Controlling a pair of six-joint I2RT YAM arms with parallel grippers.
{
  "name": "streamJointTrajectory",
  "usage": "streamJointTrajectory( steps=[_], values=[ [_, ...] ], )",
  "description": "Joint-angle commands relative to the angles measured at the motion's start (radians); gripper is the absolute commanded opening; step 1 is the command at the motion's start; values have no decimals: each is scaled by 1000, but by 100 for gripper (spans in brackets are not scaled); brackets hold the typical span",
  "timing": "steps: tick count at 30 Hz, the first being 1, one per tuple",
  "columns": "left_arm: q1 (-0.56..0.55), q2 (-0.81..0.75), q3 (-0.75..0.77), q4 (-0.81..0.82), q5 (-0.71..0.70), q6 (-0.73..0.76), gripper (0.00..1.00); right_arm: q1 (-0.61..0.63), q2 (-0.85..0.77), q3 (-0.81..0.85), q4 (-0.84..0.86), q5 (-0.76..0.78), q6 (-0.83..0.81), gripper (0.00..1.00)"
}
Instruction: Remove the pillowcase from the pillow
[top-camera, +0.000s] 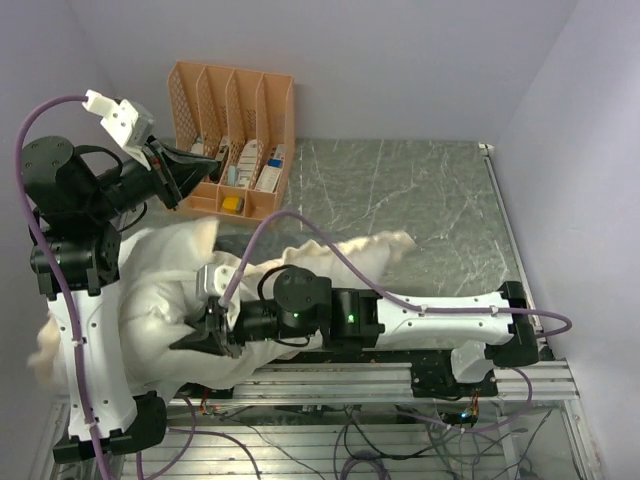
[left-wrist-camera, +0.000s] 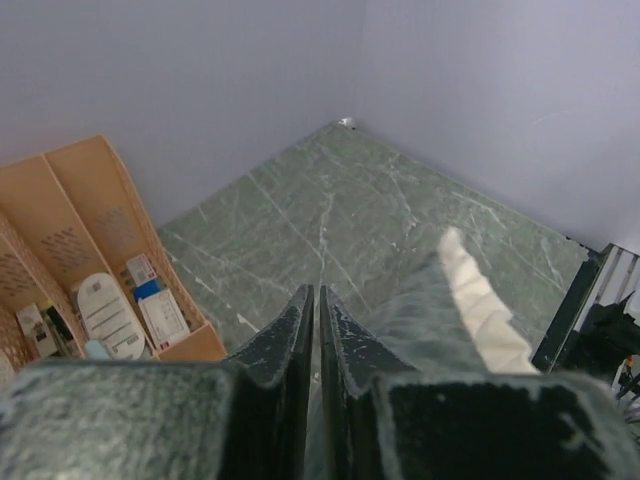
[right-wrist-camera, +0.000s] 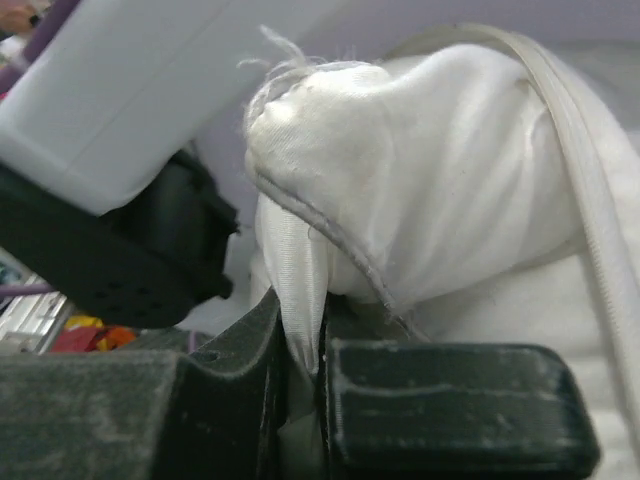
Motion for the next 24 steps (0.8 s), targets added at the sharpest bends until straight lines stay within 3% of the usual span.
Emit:
streamJointTrajectory(
  steps=[1,5,8,10,12,14,19,24],
  values=[
    [-6,2,-3,-72,-58,92,13,13,-45,-23,-37,-80,8,0],
    [-5,-6,-20,-126,-213,209,7,16,-190,-173,65,76,0,0],
    [-5,-13,-28,-117,-293,220,8,1,-290,-269,141,334,-26,0],
    [-6,-22,-21,-71,-366,200,23,-58,-326,-300,164,479,-30,0],
    [-6,-32,9,-26,-429,197,48,-133,-352,-303,156,533,-25,0],
    [-6,-47,39,20,-499,206,65,-206,-369,-291,138,551,-13,0],
    [-6,-101,75,81,-530,292,85,-292,-347,-200,82,568,-40,0],
    [-6,-181,6,199,-562,343,94,-297,-252,-80,12,642,-65,0]
  ],
)
